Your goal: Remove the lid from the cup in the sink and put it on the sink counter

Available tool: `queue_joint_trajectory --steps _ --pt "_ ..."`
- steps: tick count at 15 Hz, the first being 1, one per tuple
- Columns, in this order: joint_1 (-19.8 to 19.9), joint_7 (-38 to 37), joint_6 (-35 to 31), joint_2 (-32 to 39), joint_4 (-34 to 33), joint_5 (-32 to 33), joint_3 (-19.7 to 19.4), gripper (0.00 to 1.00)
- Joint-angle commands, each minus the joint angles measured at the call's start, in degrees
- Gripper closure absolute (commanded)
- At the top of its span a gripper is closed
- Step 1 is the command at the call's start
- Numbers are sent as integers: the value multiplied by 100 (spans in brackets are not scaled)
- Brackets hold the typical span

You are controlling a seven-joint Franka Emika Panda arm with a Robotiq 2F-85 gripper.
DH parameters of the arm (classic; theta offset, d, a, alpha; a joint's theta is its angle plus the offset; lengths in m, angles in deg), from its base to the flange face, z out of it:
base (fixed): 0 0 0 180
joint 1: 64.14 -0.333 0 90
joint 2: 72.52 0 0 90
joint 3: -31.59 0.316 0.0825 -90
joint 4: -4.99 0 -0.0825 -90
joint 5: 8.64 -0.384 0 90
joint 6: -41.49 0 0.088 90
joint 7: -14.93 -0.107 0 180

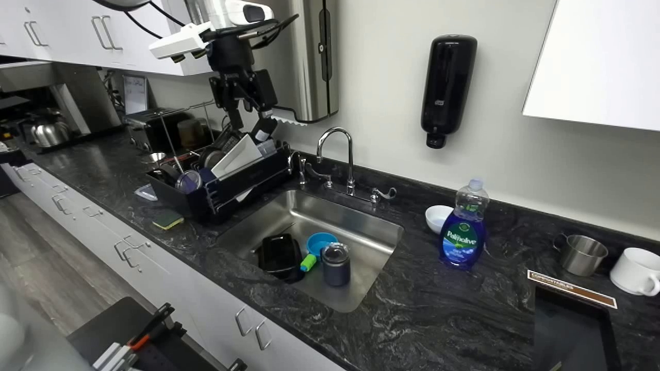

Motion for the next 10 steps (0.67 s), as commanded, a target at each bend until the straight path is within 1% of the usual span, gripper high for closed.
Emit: queue_joint_trajectory --steps 1,5,10 --pt "-12 -5 11 4 -11 3 -9 0" --pt "-138 -80 -560 119 460 35 107 0" --pt "-384 -174 -1494 777 940 73 355 0"
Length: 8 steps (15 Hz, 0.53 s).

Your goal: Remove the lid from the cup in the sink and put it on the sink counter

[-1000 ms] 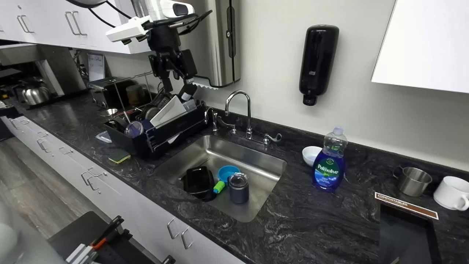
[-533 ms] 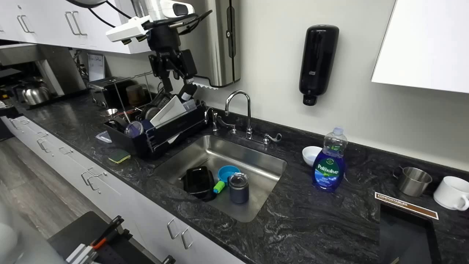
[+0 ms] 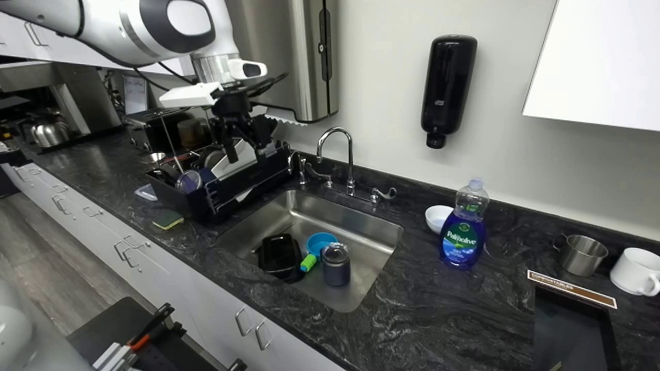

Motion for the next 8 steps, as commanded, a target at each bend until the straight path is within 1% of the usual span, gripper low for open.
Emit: queue_joint_trajectory --steps 1,3,6,8 --pt "-68 -25 -591 402 146 116 125 0" --pt "-93 -83 -946 739 207 401 243 0" --pt "-104 -371 -1383 1284 251 1096 380 0" --pt "-120 -653 -1600 1639 254 1623 405 0"
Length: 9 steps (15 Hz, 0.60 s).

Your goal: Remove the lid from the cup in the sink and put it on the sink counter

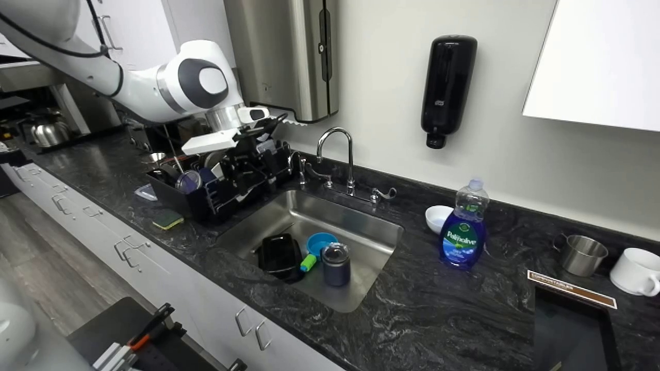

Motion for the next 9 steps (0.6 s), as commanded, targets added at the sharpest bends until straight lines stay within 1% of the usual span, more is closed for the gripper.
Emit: queue_joint_trajectory --steps 1,6,7,8,9 --pt "12 -504 -436 512 -22 886 47 0" --pt "-112 -1336 -833 1248 -122 1953 -89 0" --pt "-137 -1498 -872 1407 -178 2109 -121 0" --pt "-172 -1822 -891 1585 -243 2421 -175 0" --pt "-207 -1978 -796 1698 -315 2539 -210 0"
